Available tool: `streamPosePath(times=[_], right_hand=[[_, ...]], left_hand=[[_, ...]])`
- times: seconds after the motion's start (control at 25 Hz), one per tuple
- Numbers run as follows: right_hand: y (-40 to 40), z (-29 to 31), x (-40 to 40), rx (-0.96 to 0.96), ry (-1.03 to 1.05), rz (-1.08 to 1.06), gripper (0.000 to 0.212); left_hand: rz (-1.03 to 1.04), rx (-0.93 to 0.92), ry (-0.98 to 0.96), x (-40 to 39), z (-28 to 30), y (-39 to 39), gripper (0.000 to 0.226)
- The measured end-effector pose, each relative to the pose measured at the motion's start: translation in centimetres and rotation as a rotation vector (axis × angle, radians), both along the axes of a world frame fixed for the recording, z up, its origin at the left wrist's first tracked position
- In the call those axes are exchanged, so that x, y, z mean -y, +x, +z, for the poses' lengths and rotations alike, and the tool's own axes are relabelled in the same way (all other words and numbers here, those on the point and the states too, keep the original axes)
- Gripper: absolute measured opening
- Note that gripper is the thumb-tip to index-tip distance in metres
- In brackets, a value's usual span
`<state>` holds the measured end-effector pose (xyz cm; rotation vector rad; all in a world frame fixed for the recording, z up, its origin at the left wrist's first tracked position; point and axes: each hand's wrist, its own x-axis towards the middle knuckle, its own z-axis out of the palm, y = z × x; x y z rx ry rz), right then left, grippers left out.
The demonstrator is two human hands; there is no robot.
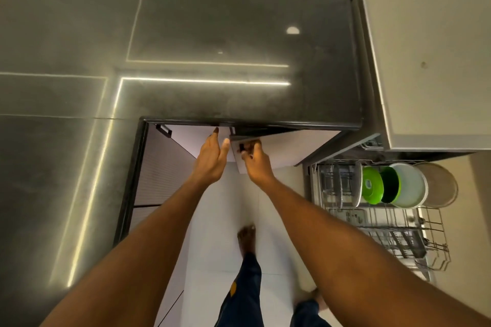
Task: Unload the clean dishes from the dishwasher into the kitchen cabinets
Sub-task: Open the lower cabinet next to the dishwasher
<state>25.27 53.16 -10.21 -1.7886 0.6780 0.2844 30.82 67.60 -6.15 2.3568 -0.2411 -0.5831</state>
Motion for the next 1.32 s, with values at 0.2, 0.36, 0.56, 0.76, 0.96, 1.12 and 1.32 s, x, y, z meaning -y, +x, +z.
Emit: streamPosePath(times=[0.2,0.36,0.56,0.76,0.96,1.12,1.32], right_hand=[[-10.4,1.3,1.3,-0.031,0.098,-0.168,0.034],[-15.9,2.8,5.1,-0.032,-0.071,-0.331,0.067],[-17.0,3.9,9.0,-0.041,-0.286,-0.336,0.083],[-21.9,3.2,18.7,-0.284,-0.672,-0.132,0.048],[-23.1,3.2,20.8,-0.263,-0.676,0.025,0.047],[-23.4,2.8,20.5,-0.231,-0.676,0.018,0.042],[-24.5,2.8,21.6,-0.199,-0.595,0.026,0.054]], left_hand=[[-0.133,-0.29,-0.217,0.4,0.1,-7.6,0.052],[-0.2,-0.282,-0.194,3.0,-1.7,-15.3,0.041],[-0.436,-0.518,-0.187,8.3,-1.8,-20.7,0.045],[-0.955,-0.277,-0.009,15.4,-3.2,-24.2,0.068],[-0.814,-0.247,0.04,16.4,-5.0,-25.9,0.062],[-0.873,-0.296,0.162,13.5,-5.9,-26.0,0.061],[-0.844,-0.392,0.073,14.7,-3.9,-26.8,0.052]])
